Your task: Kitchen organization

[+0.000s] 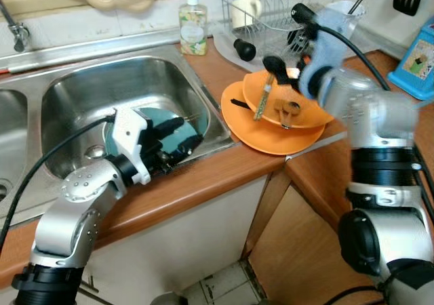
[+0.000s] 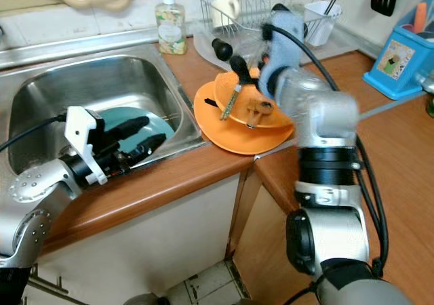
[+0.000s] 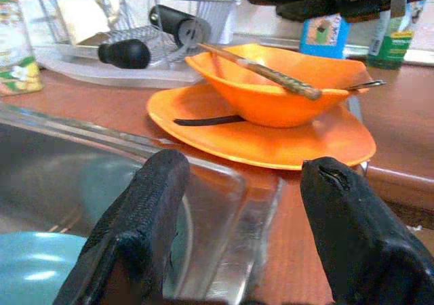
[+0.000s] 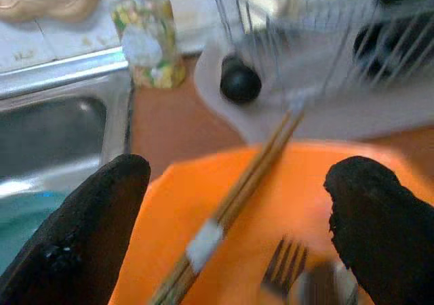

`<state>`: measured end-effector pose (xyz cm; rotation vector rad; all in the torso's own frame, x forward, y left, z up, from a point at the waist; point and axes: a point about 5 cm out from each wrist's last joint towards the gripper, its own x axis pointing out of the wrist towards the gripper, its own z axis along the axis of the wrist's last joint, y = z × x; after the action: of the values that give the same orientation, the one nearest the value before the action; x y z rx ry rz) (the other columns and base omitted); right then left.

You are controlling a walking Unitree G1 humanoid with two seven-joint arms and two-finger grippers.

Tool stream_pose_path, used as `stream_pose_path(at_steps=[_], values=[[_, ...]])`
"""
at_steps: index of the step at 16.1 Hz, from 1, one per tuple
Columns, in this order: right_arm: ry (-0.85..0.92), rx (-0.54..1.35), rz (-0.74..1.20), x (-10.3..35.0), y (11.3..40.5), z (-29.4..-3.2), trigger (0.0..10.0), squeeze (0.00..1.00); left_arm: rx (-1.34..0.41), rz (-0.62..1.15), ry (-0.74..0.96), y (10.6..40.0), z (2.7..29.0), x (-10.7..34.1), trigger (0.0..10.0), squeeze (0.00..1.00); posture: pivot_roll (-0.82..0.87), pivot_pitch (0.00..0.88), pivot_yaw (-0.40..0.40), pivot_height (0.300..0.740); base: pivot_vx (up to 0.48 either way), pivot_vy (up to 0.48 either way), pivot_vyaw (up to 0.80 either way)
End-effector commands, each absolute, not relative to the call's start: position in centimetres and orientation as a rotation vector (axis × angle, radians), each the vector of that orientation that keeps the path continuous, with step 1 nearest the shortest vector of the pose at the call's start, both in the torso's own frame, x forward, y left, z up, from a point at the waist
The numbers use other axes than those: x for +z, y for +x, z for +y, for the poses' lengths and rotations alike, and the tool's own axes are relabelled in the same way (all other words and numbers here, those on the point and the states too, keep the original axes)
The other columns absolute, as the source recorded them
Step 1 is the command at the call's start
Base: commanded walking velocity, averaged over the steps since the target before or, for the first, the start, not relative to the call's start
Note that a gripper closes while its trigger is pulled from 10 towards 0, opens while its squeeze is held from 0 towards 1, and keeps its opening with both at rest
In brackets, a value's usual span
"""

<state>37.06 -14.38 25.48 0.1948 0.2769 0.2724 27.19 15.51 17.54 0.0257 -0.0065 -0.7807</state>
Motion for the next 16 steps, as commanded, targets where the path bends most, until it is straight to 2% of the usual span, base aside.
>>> stream_pose_path(at_steps=[1,2,3,4,5,16], values=[[0.257,0.286,0.317,25.2,36.8,-14.6,10.0,0.00,-0.801,-0.007,0.040,26.9,15.2,17.8,10.0,0.00,-0.08,0.000,0.033,0.740,0.000,0.000,0.00],[0.323,0.309,0.364,24.6,36.6,-14.5,9.8,0.00,-0.808,-0.005,0.041,26.9,15.1,17.7,10.0,0.00,-0.09,0.000,0.033,0.740,0.000,0.000,0.00],[0.394,0.337,0.412,23.8,36.5,-14.2,4.0,0.00,-0.811,-0.005,0.041,26.9,15.0,17.7,10.0,0.00,-0.09,0.000,0.033,0.740,0.000,0.000,0.00],[0.429,0.340,0.434,23.4,36.4,-14.1,0.7,0.00,-0.813,-0.004,0.040,26.9,14.9,17.7,10.0,0.00,-0.09,0.000,0.031,0.740,0.000,0.000,0.00],[0.443,0.336,0.444,23.1,36.4,-14.1,0.0,0.00,-0.814,-0.004,0.040,26.9,14.8,17.7,10.0,0.00,-0.09,0.000,0.031,0.740,0.000,0.000,0.00],[0.532,0.313,0.488,21.2,36.7,-13.7,0.0,0.00,-0.826,0.000,0.034,26.7,14.5,17.5,10.0,0.00,-0.08,0.000,0.024,0.740,0.000,0.000,0.00]])
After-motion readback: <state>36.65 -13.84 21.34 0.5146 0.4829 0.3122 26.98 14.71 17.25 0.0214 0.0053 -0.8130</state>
